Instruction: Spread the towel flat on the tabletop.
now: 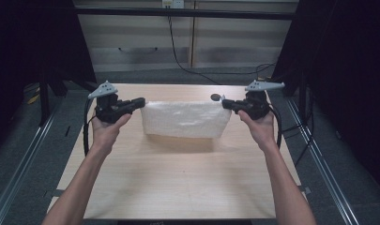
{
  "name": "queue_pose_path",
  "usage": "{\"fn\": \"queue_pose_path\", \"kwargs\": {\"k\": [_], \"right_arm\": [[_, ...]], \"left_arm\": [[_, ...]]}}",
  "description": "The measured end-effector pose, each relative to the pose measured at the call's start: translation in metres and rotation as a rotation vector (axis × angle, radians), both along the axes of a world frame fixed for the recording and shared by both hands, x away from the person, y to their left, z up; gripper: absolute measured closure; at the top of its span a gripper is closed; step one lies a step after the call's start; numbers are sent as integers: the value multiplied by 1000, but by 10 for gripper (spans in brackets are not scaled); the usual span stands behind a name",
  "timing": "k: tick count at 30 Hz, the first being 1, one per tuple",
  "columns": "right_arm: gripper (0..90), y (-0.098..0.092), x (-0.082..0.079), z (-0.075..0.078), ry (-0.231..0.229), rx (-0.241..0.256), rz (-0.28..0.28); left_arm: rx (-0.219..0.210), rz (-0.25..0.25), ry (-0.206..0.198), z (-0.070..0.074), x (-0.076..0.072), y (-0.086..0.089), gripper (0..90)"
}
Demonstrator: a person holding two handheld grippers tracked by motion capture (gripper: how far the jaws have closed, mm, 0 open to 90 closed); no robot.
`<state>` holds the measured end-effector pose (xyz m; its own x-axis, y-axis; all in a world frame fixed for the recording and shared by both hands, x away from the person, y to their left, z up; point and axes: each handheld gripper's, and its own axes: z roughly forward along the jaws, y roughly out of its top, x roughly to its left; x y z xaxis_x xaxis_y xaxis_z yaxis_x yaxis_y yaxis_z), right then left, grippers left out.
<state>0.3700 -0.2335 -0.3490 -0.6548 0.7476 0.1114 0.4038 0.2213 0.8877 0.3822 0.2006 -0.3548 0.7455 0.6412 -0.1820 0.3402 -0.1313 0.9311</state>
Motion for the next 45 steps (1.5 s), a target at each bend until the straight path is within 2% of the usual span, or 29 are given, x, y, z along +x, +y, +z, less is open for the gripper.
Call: {"fn": "queue_pose_path", "kwargs": {"k": [4, 10, 11, 12, 13, 15, 17, 19, 22, 25, 32, 34, 42, 45], "right_arm": [[884, 0, -20, -21, 11, 14, 33], [883, 4, -46, -36, 16, 6, 72], [882, 5, -54, -41, 22, -4, 86], [882, 5, -54, -41, 22, -4, 86], [881, 7, -61, -47, 37, -29, 95], [881, 7, -65, -50, 43, -38, 97], [881, 5, -71, -57, 55, -23, 100], [881, 3, -82, -67, 72, -32, 102], [881, 2, -90, -75, 91, -18, 108], [882, 2, -101, -89, 124, -42, 110], [879, 4, -115, -105, 153, -78, 131], [863, 5, -121, -114, 178, -94, 135], [815, 3, -137, -132, 231, -124, 132], [791, 2, -142, -136, 238, -138, 136]], "left_arm": [[-22, -14, 30, -23, -17, 8, 871], [-9, -21, 62, -48, -41, 16, 871], [3, -22, 65, -52, -45, 17, 871], [17, -28, 70, -56, -49, 17, 871], [28, -29, 77, -61, -53, 17, 873], [42, -45, 93, -72, -60, 17, 878], [60, -54, 109, -80, -68, 20, 895], [78, -53, 137, -90, -76, 26, 900], [92, -60, 148, -93, -79, 29, 900], [103, -66, 176, -104, -77, 25, 900], [136, -115, 188, -111, -77, 11, 884], [142, -119, 193, -113, -78, 7, 864], [167, -145, 211, -121, -80, 0, 836], [166, -146, 216, -122, -81, -1, 829]]}}
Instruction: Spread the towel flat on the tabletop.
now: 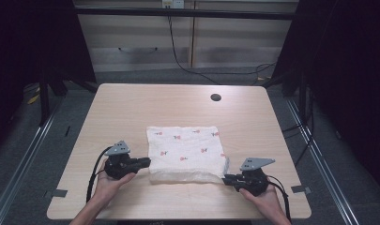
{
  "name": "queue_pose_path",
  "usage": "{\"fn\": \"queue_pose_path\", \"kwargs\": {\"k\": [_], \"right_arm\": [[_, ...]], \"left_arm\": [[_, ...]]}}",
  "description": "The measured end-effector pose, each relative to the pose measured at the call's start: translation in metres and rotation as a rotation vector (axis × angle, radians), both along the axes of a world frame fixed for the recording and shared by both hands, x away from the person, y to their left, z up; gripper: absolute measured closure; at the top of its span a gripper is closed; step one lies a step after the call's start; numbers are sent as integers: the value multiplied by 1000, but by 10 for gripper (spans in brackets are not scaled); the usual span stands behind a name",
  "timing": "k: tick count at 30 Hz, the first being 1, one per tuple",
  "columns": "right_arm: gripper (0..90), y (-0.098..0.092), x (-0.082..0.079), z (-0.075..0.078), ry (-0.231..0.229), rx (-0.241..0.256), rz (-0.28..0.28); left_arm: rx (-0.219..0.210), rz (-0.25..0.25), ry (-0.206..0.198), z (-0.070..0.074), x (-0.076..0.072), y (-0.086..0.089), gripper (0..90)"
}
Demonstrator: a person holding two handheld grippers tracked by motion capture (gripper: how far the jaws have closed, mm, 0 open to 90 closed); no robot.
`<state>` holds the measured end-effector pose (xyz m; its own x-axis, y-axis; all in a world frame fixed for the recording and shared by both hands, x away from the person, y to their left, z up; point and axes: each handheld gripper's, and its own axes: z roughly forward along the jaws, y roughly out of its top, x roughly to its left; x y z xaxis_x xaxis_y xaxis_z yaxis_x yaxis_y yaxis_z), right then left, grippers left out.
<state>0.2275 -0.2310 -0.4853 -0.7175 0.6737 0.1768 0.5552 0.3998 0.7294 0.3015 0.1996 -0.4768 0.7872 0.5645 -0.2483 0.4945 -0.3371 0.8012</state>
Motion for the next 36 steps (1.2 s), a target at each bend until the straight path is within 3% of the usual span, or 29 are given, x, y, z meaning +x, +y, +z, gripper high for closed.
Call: {"fn": "queue_pose_path", "kwargs": {"k": [6, 7, 11, 13, 15, 19, 24, 27, 30, 34, 36], "right_arm": [[707, -1, -11, -2, 9, -7, 0], [628, -2, -15, 0, 9, -6, -19], [572, -5, -21, 13, -22, -9, -25], [572, -8, -15, 29, -69, 14, -41], [579, -9, -10, 32, -82, 27, -46], [640, -6, 17, 37, -112, 55, -65], [702, 8, 51, 23, -70, 27, -40], [713, 17, 65, 7, -32, -1, -34], [712, 20, 72, -4, -15, -26, -44], [710, 17, 74, -12, 13, -47, -60], [705, 15, 73, -16, 17, -58, -66]], "left_arm": [[10, -11, 6, -3, -1, -1, 803], [16, -11, 9, -4, -1, -2, 791], [21, -8, 14, -6, 1, -3, 770], [37, -4, 15, -7, 4, -6, 748], [33, -6, 19, -7, 5, -6, 741], [46, -5, 25, -6, 10, -10, 703], [85, -12, 47, -13, 19, -18, 709], [78, -35, 49, -14, 19, -23, 720], [108, -71, 35, -16, 14, -27, 726], [150, -70, 32, -22, 11, -29, 722], [183, -75, 6, -25, 10, -29, 725]]}}
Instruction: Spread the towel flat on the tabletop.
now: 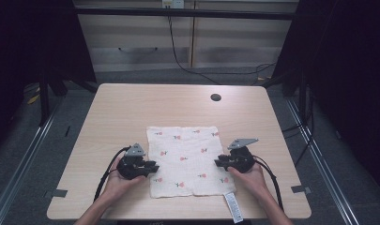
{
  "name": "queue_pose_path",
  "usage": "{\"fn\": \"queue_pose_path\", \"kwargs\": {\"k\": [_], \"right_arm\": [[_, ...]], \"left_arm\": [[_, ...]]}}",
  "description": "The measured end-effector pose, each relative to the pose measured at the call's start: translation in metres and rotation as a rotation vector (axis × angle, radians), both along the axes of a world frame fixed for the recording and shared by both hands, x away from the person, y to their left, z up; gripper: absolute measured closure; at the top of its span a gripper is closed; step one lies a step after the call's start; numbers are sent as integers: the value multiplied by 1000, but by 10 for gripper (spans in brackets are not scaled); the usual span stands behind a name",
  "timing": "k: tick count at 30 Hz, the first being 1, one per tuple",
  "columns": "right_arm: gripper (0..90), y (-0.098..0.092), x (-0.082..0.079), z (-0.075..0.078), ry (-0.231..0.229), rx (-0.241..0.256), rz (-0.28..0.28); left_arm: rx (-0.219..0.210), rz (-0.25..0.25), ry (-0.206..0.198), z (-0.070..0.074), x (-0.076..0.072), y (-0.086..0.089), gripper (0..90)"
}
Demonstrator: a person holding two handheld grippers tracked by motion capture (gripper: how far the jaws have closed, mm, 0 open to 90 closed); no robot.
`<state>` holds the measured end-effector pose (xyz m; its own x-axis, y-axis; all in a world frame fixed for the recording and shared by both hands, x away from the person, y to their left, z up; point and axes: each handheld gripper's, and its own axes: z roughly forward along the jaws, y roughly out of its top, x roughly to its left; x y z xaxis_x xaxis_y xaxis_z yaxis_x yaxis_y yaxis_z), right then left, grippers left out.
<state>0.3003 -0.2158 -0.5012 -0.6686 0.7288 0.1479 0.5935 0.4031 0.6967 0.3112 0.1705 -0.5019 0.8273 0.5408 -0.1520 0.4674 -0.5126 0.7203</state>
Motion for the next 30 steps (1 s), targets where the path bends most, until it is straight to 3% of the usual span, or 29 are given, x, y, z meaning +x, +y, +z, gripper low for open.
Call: {"fn": "queue_pose_path", "kwargs": {"k": [2, 7, 8, 14, 18, 30], "right_arm": [[704, -1, -2, -1, 5, 13, -3], [703, -1, -9, 1, 6, -7, 2], [703, -2, -11, 2, 2, -23, 3], [713, -9, -21, 1, 21, 7, -6], [711, -6, -26, 2, 4, -16, 9], [708, -5, -33, 1, 14, 13, 28]], "left_arm": [[9, 5, -3, 1, 0, 0, 725], [27, 2, -37, 0, 1, 3, 743], [13, 8, -33, -1, 2, 4, 750], [-11, 19, -30, -3, 10, 8, 764], [4, 21, -34, -2, 7, 7, 757], [22, -4, -28, 0, -8, 11, 731]]}}
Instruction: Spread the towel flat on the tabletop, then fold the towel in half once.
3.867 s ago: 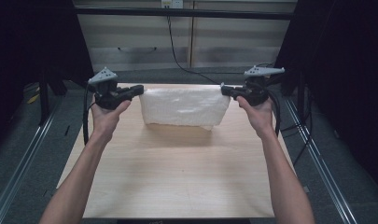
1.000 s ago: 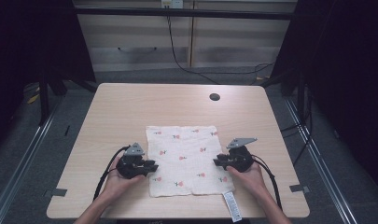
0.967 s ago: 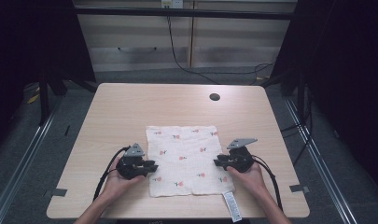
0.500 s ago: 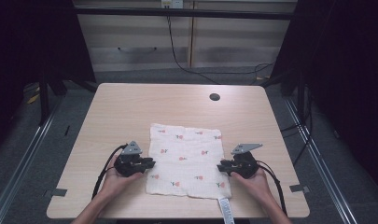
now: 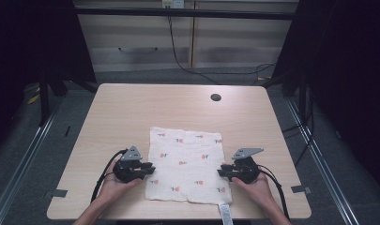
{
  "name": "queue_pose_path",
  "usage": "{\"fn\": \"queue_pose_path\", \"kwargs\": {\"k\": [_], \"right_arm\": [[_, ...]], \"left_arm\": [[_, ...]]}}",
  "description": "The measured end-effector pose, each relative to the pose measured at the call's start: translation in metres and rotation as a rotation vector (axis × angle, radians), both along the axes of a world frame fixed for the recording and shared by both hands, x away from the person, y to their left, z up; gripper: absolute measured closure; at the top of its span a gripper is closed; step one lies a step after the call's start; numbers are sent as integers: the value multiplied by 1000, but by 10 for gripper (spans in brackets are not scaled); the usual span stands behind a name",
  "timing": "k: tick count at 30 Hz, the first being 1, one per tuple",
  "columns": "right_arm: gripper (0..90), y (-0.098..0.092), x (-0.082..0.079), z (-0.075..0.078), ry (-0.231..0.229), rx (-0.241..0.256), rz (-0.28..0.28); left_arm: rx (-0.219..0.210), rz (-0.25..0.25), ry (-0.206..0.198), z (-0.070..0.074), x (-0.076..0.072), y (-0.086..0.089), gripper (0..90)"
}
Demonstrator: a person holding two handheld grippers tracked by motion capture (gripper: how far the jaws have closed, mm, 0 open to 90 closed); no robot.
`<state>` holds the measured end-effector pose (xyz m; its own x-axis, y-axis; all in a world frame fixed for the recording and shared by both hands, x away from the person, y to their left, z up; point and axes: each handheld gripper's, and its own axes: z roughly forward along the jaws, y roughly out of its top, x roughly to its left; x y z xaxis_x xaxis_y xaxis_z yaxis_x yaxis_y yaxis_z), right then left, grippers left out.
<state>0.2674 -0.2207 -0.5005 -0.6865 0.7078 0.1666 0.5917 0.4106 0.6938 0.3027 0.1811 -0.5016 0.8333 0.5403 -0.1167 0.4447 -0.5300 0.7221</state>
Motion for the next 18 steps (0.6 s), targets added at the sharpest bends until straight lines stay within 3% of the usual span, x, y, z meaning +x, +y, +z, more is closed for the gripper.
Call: {"fn": "queue_pose_path", "kwargs": {"k": [8, 12, 14, 18], "right_arm": [[687, 4, -8, 2, 19, -8, 28], [673, 6, -9, 3, 20, -18, 38], [660, 8, -10, 4, 34, -16, 37], [649, 10, -6, 6, 11, -9, 41]], "left_arm": [[6, -19, 18, 2, -11, 0, 691], [-21, -21, 47, 2, -8, 1, 648], [-32, -20, 51, 1, -7, 1, 611], [-33, -8, 38, 2, -1, -2, 564]]}}
